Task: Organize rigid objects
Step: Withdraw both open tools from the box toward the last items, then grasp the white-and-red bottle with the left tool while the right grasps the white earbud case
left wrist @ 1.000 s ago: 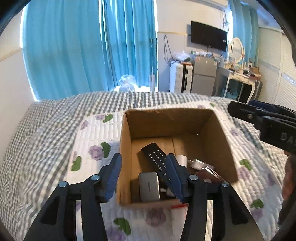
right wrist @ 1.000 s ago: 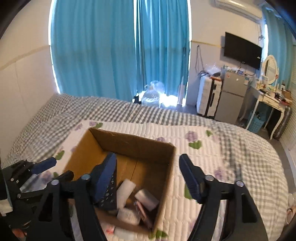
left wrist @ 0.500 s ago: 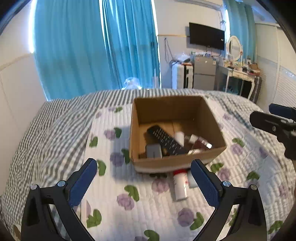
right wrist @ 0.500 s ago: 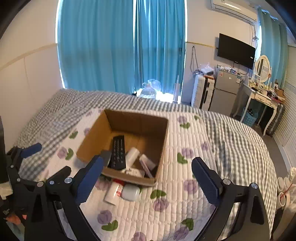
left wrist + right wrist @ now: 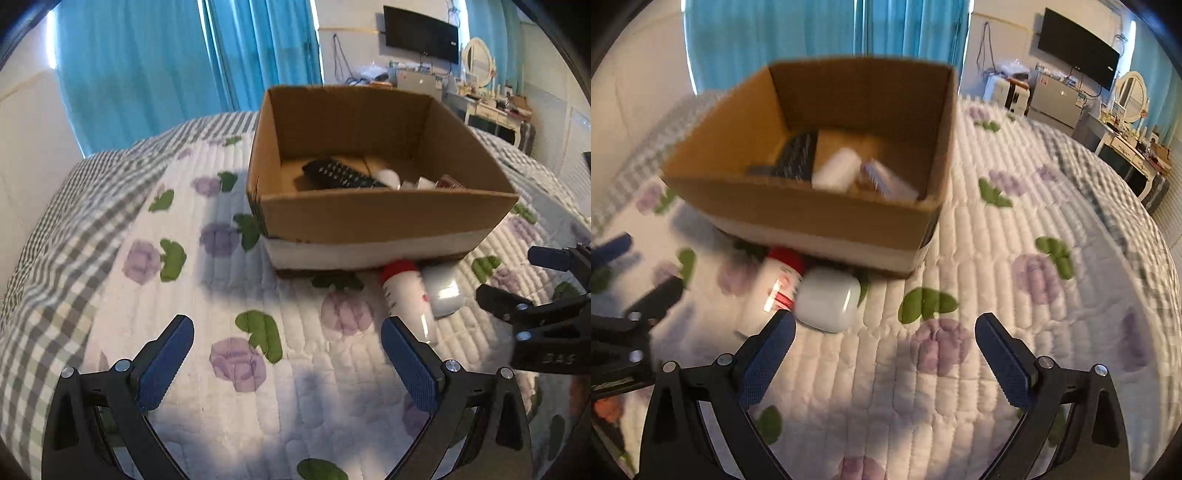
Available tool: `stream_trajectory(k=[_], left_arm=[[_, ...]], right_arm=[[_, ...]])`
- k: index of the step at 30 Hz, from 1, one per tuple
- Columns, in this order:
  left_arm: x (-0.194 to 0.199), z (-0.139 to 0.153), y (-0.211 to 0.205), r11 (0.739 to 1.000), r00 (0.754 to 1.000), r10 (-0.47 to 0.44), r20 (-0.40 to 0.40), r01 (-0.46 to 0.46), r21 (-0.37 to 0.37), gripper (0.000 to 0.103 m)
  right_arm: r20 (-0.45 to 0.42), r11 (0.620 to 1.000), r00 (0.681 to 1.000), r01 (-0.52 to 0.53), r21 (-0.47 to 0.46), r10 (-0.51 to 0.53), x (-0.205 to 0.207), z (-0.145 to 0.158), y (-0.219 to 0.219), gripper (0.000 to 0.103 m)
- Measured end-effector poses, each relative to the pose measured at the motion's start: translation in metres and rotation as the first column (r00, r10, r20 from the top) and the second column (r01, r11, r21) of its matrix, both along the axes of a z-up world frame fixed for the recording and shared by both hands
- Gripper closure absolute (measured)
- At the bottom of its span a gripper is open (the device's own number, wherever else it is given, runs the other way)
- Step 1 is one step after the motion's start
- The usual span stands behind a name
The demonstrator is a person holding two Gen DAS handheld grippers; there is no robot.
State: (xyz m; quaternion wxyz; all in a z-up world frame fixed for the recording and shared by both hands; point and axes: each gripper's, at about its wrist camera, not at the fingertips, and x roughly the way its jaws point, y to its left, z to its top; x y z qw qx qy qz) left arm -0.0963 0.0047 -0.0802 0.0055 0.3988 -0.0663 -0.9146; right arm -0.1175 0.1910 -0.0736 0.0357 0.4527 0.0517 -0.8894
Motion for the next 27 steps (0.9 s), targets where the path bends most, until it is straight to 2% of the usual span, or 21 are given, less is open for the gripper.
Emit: stream_trajectory(k=[5,7,12,14,16,19,23,27], left_arm=[[-0.002,-0.002,-0.008,0.999,0.999,0.034,0.015,-0.034,0.022,0.000],[-0.002,-0.004,-0.012,0.998,0.998,0.057,0.028,-0.058,0.033,0.000],[-0.002,-0.007,-0.018,0.995,0.996,0.063,0.062,-0.068,0.075,0.000],[0.000,-0.008,-0.016,0.995,0.996,0.067,0.062,-0.071,0.066,0.000],[0.000,-0.010,-0.014,0.996,0.996,0.065,0.064,-0.069,0.059,0.000],[0.000,-0.011,-0.010,0.997,0.996,0.063,0.068,-0.066,0.042,0.000],[0.000,-0.007,-0.001,0.998,0.995,0.058,0.075,-0.059,0.014,0.000],[0.002,0.005,0.015,0.994,0.995,0.043,0.085,-0.051,0.098,0.000]], right_arm=[[0.037,0.998,0.998,-0.050,0.031,0.049,-0.014,-0.023,-0.019,0.007],[0.048,0.998,0.997,-0.054,0.029,0.052,-0.019,-0.031,-0.023,0.011],[0.034,0.999,0.999,-0.028,-0.020,0.029,-0.027,-0.037,-0.021,0.017],[0.026,0.999,1.000,-0.016,-0.034,0.017,-0.031,-0.038,-0.021,0.026],[0.030,0.999,0.999,-0.028,-0.046,0.029,-0.033,-0.040,-0.022,0.050],[0.041,0.998,0.998,-0.042,-0.038,0.043,-0.028,-0.039,-0.023,0.050],[0.041,0.996,0.999,-0.023,-0.085,0.027,-0.012,-0.023,-0.005,0.050],[0.001,0.997,1.000,0.006,-0.079,-0.006,0.003,0.000,0.019,0.050]])
